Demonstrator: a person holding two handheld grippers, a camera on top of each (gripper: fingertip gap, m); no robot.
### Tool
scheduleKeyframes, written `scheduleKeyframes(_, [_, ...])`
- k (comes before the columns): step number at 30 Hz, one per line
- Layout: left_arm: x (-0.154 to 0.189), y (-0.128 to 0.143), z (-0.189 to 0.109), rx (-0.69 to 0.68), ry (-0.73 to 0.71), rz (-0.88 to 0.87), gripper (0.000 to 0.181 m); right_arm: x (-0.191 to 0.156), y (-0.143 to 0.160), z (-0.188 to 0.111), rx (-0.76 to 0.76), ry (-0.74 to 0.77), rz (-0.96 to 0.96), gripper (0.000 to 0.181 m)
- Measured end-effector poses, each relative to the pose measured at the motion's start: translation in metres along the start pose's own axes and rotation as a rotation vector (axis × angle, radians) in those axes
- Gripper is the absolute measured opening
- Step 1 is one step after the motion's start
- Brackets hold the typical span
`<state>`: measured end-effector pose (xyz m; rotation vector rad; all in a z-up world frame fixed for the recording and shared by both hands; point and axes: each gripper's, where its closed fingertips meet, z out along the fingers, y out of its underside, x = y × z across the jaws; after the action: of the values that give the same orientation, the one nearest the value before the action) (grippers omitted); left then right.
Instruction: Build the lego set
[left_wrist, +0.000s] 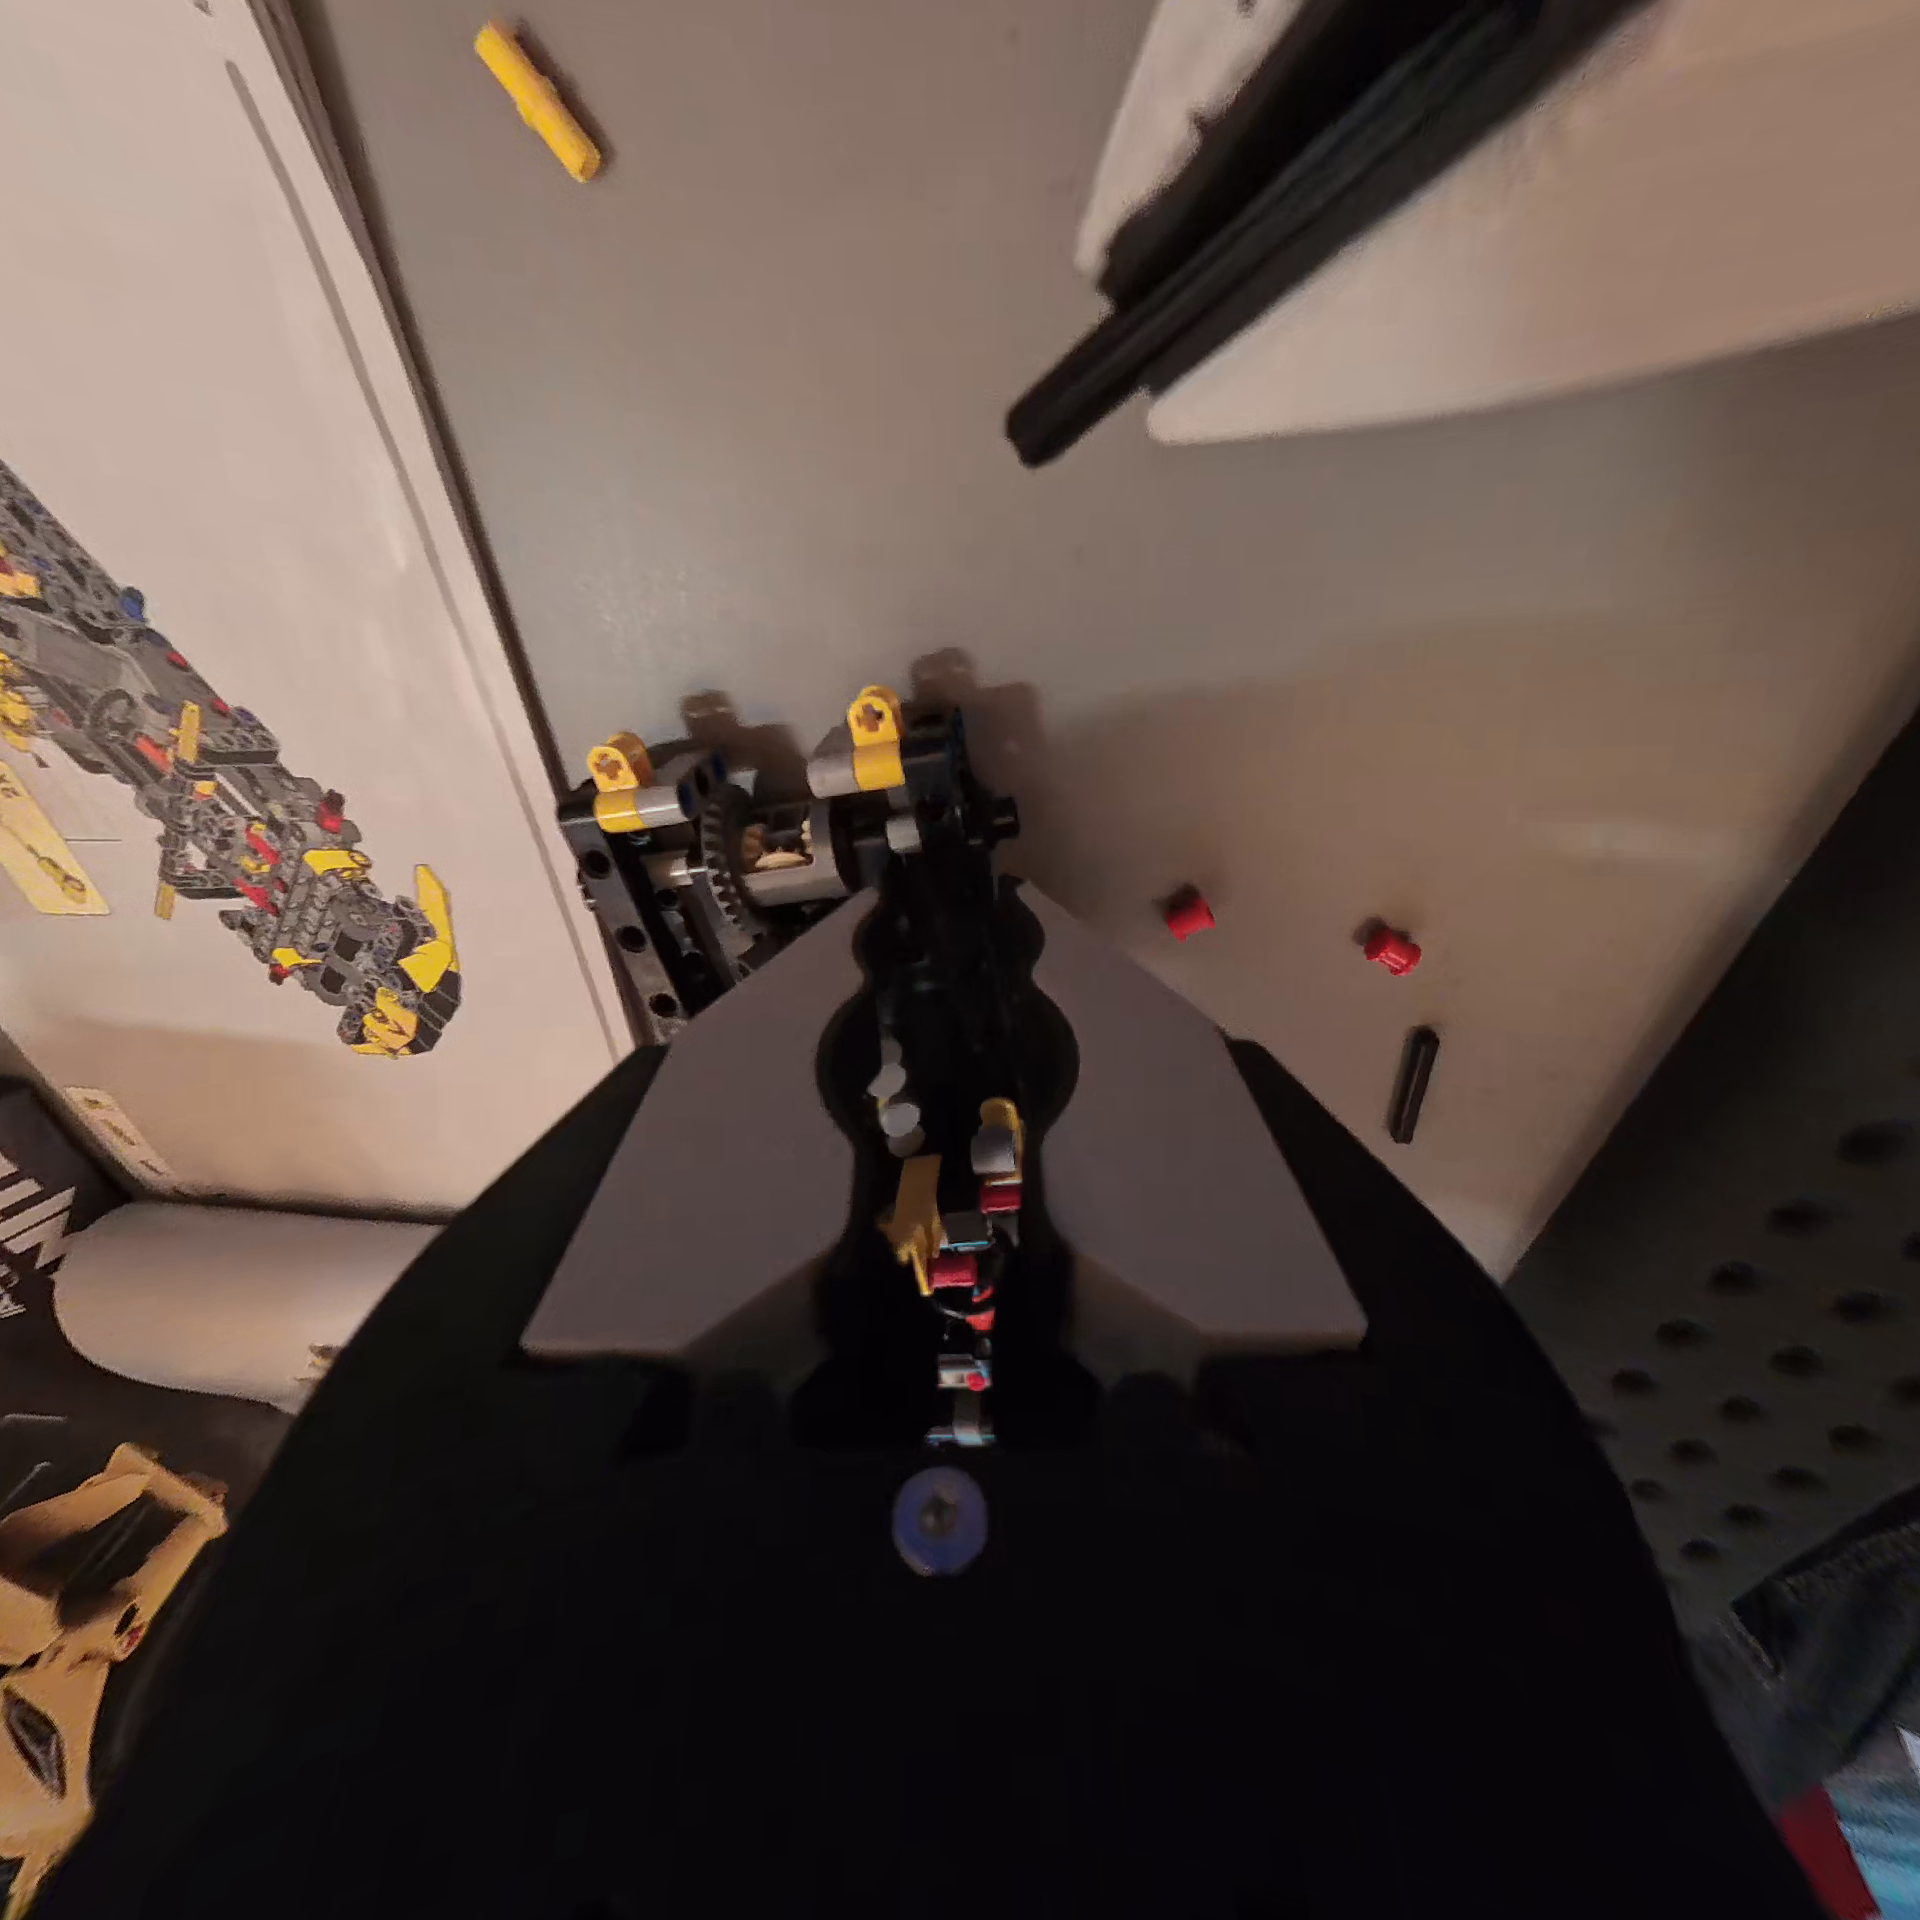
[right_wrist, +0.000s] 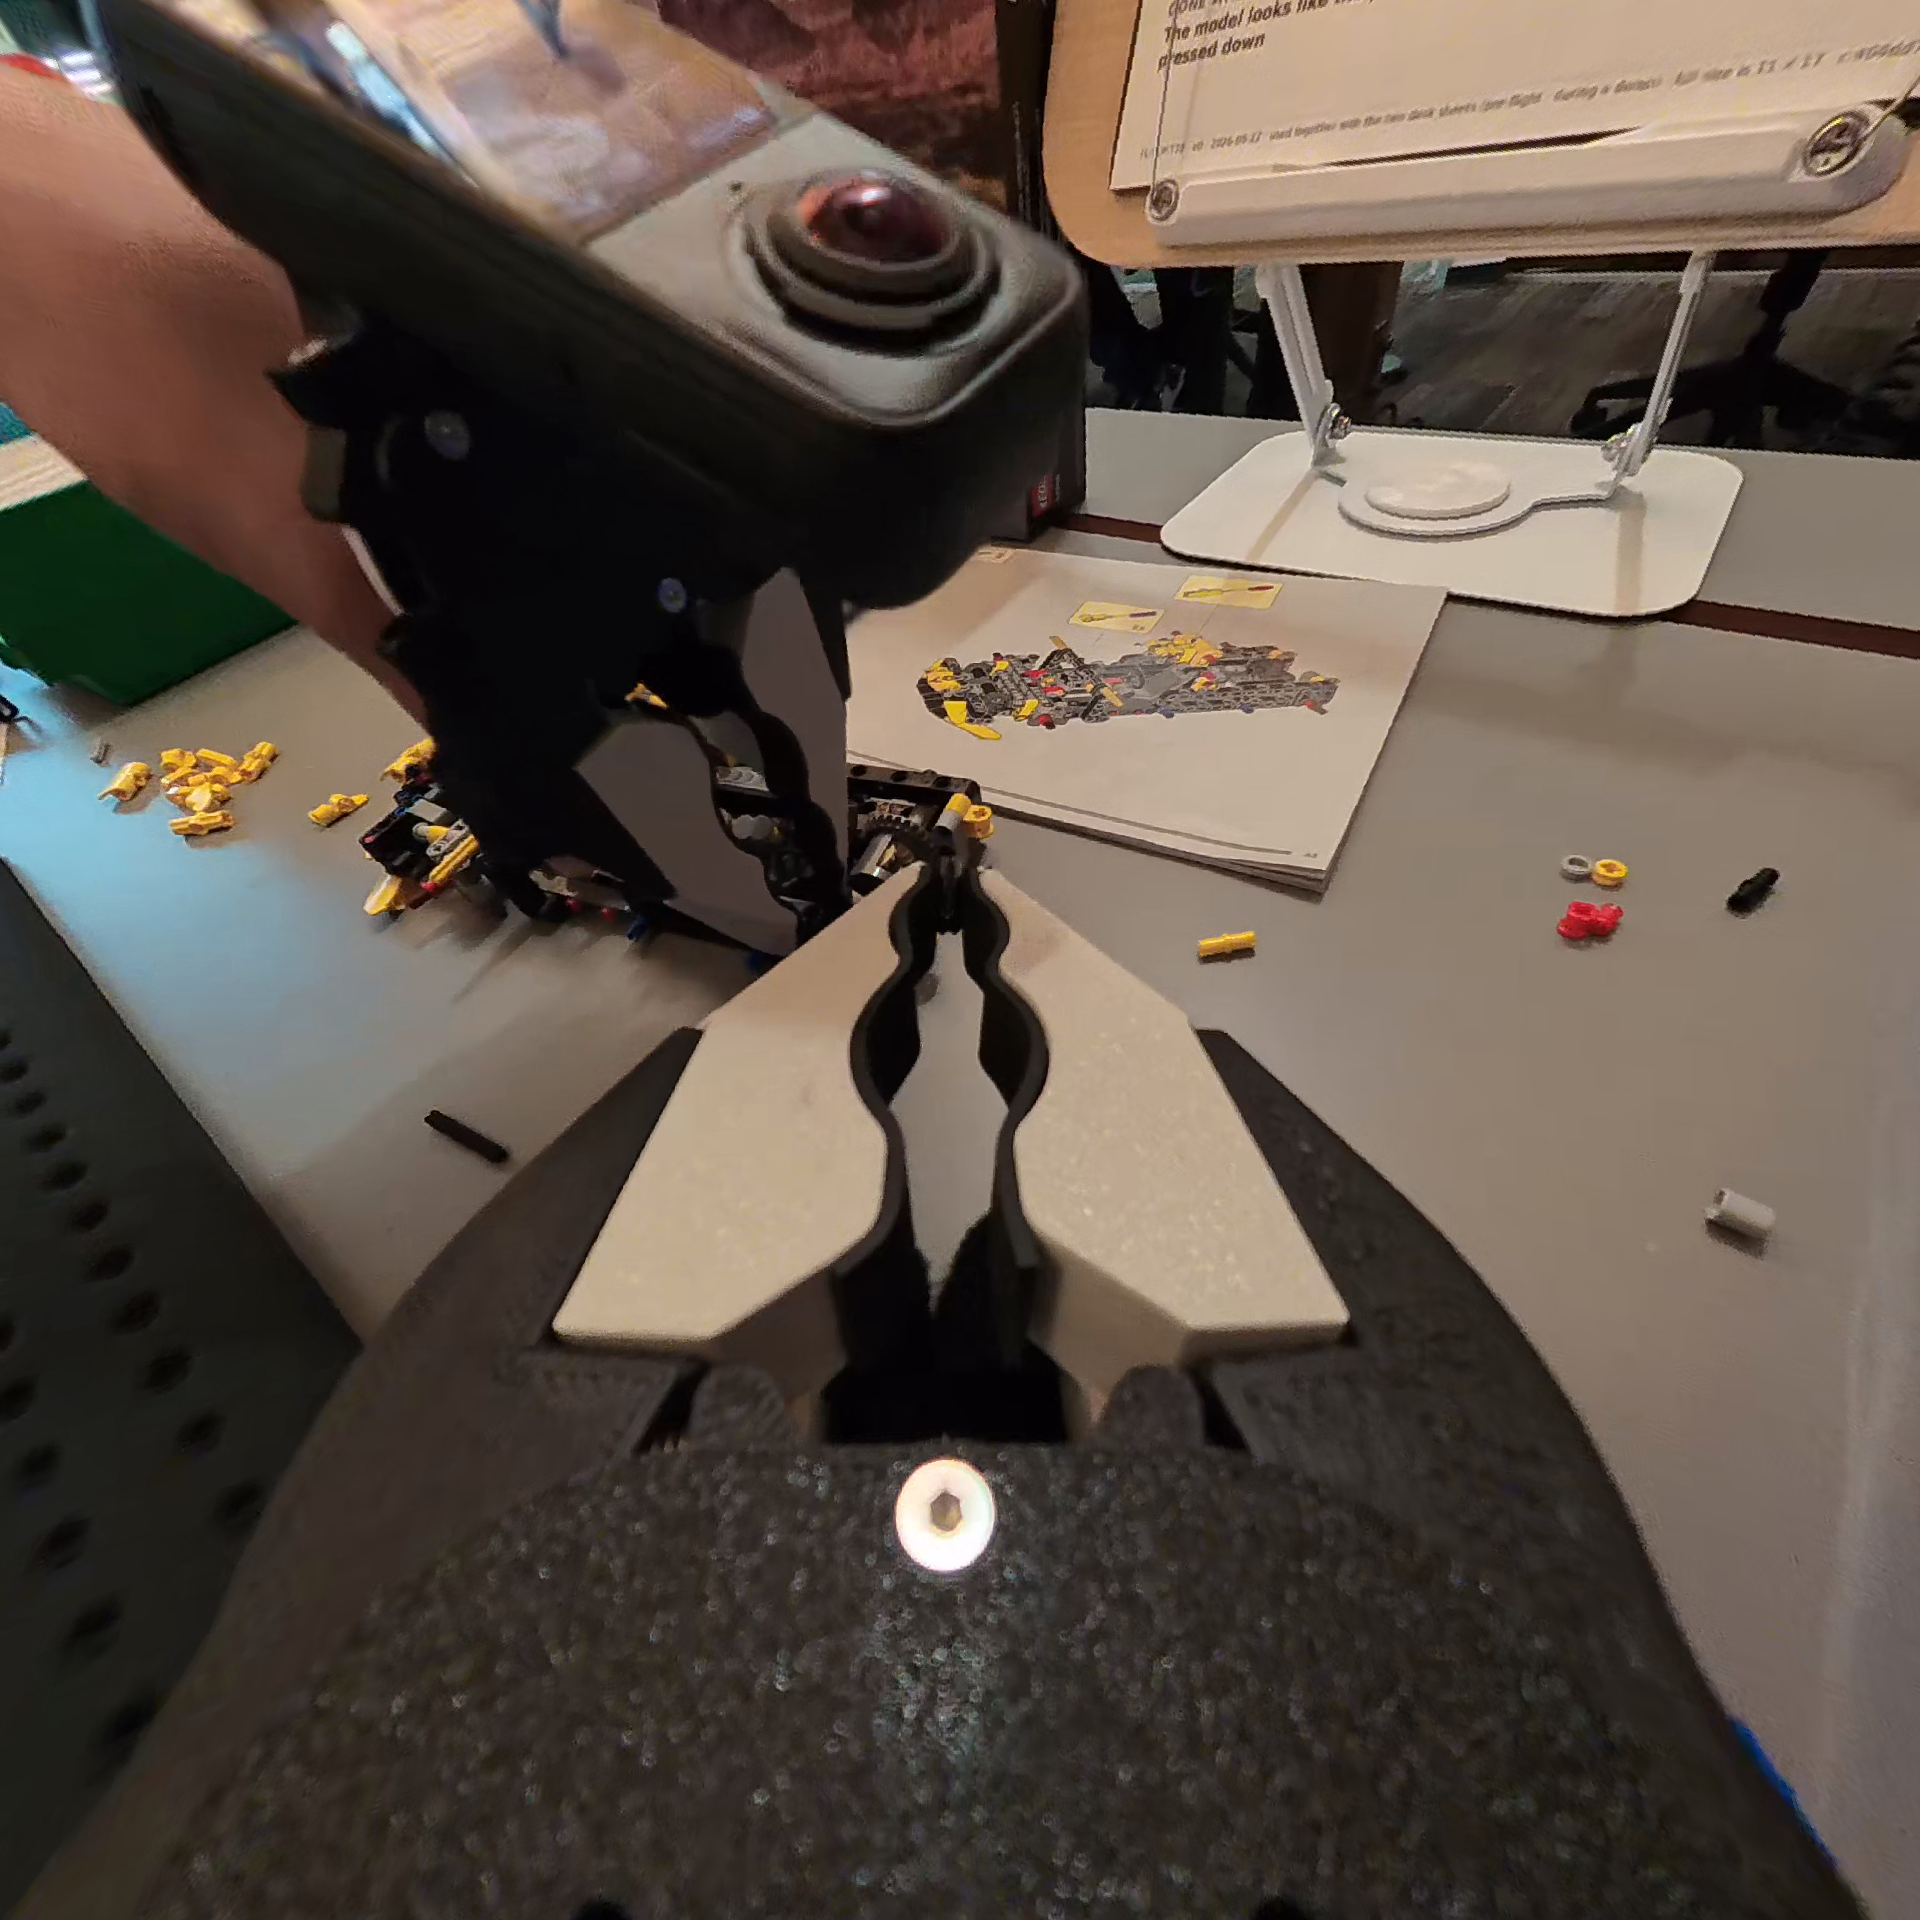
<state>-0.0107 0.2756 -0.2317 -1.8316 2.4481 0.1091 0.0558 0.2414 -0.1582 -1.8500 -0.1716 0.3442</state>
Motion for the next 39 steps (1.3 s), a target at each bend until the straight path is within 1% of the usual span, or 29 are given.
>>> scheduleKeyframes(3, [0.004, 0.0, -0.004, -0.007, 0.069, -0.018, 0.014, 0.0, 0.001, 0.001, -0.004, -0.001, -0.001, 0.003])
scheduleKeyframes(7, [0.008, 0.006, -0.003, -0.033, 0.133, -0.074, 0.016, 0.002, 0.001, 0.002, -0.005, -0.005, 0.014, 0.003])
scheduleKeyframes(10, [0.007, 0.012, 0.0, -0.058, 0.123, -0.085, 0.017, 0.002, 0.002, 0.002, -0.008, -0.01, 0.025, 0.003])
scheduleKeyframes(15, [0.008, 0.009, 0.004, -0.059, 0.1, -0.059, 0.017, 0.001, 0.003, 0.003, -0.014, -0.018, 0.029, 0.003])
scheduleKeyframes(18, [0.004, 0.009, 0.005, -0.064, 0.076, -0.034, 0.012, 0.001, 0.004, 0.003, -0.019, -0.02, 0.028, 0.003])
scheduleKeyframes(21, [0.001, 0.008, 0.003, -0.031, 0.07, -0.053, 0.008, -0.001, 0.003, 0.003, -0.012, -0.026, 0.023, 0.003])
scheduleKeyframes(23, [-0.004, 0.007, -0.007, 0.042, 0.038, -0.076, 0.008, -0.003, 0.0, 0.001, 0.004, -0.036, 0.014, 0.003])
scheduleKeyframes(24, [-0.008, 0.008, -0.018, 0.09, 0.03, -0.103, 0.008, -0.005, -0.002, 0.0, 0.018, -0.041, 0.004, 0.003])
scheduleKeyframes(27, [-0.018, 0.014, -0.062, 0.29, 0.026, -0.208, 0.008, -0.01, -0.011, -0.004, 0.062, -0.039, -0.041, 0.003])
scheduleKeyframes(29, [-0.023, 0.028, -0.093, 0.421, 0.02, -0.261, 0.008, -0.017, -0.02, -0.007, 0.099, -0.034, -0.092, 0.003])
scheduleKeyframes(31, [-0.025, 0.049, -0.118, 0.536, 0.004, -0.317, 0.008, -0.03, -0.032, -0.009, 0.147, -0.037, -0.139, 0.003])
scheduleKeyframes(33, [-0.023, 0.069, -0.139, 0.668, -0.012, -0.352, 0.008, -0.057, -0.052, -0.009, 0.212, -0.063, -0.21, 0.003])
scheduleKeyframes(35, [-0.022, 0.089, -0.157, 0.796, -0.038, -0.388, 0.008, -0.093, -0.069, -0.001, 0.247, -0.074, -0.364, 0.003])
scheduleKeyframes(39, [-0.02, 0.122, -0.181, 1.013, -0.08, -0.456, 0.007, -0.158, -0.11, 0.031, 0.333, -0.092, -0.607, 0.003])
